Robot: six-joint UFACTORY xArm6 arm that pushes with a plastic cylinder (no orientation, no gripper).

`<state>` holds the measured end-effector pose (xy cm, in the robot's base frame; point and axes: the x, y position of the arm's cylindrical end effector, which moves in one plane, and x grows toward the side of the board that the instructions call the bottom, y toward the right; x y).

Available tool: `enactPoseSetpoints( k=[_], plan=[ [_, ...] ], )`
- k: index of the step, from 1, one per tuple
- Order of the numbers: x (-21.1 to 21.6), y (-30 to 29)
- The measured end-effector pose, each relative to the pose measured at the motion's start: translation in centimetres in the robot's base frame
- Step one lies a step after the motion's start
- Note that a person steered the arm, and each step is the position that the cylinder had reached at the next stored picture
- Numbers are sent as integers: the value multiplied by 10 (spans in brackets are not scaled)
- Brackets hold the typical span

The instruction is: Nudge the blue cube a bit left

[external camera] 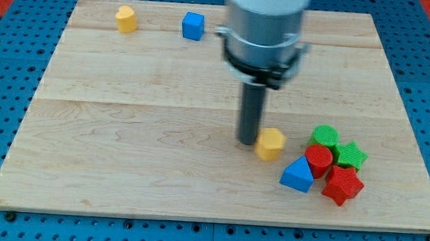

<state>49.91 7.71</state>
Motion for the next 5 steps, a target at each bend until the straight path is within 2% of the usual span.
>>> enactPoseSetpoints(
  k=[1, 2, 4, 5],
  plan=[
    [0, 16],
    [-19, -20],
    [-155, 17],
    [-225, 17]
  ],
)
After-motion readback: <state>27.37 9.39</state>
